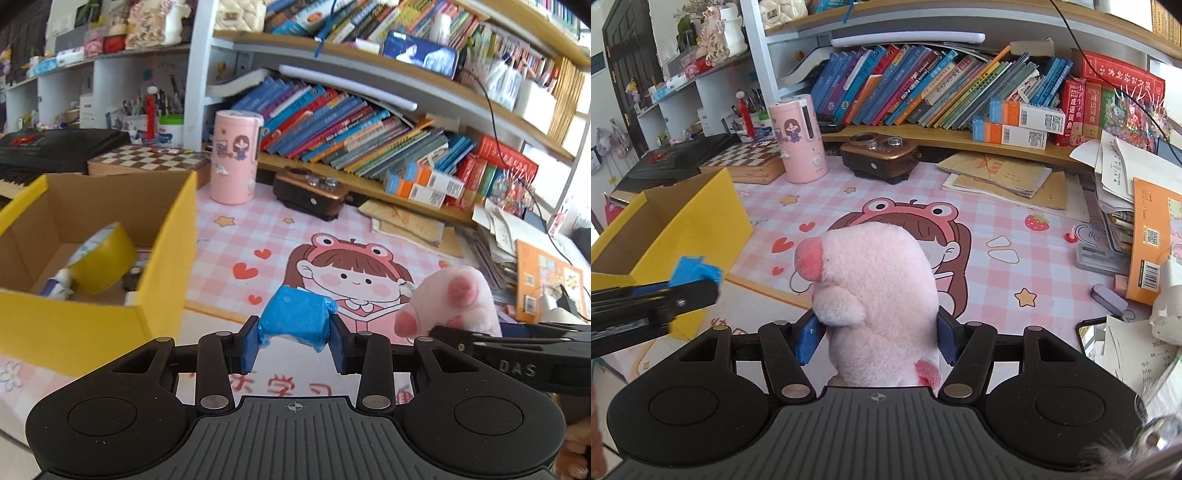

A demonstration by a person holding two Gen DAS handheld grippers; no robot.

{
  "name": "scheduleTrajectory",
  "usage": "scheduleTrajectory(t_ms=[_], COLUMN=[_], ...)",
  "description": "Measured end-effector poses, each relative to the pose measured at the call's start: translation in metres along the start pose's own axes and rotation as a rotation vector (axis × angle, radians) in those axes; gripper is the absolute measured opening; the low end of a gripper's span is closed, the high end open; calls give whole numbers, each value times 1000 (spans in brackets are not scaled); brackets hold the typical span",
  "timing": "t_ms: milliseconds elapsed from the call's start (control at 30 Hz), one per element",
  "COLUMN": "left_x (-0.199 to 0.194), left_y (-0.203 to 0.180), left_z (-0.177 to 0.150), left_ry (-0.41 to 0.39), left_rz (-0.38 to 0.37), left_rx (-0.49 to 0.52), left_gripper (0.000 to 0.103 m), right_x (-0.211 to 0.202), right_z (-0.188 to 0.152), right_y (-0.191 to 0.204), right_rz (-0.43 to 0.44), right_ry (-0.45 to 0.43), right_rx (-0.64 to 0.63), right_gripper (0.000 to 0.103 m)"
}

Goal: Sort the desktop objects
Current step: 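Lift and carry the plush pig and blue block toward the yellow box with both tools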

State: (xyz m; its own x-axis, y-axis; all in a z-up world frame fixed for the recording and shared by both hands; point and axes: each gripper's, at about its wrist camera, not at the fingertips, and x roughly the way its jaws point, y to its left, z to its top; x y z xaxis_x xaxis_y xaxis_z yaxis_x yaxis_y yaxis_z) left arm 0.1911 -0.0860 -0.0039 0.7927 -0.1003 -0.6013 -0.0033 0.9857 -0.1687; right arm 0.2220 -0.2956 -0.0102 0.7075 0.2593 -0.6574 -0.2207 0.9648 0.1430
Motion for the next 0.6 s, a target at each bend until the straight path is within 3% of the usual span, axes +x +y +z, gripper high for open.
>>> scheduleTrajectory(t_ms=[600], left_x=[-72], left_y=[48], left_z=[-34], left_ry=[-13], left_rz=[6], left_rx=[-17], left_gripper=[37], right_x=[-36], right_z=[-33], right_y=[73], right_rz=[7], right_ry=[4], right_rx=[4], right_gripper=[59])
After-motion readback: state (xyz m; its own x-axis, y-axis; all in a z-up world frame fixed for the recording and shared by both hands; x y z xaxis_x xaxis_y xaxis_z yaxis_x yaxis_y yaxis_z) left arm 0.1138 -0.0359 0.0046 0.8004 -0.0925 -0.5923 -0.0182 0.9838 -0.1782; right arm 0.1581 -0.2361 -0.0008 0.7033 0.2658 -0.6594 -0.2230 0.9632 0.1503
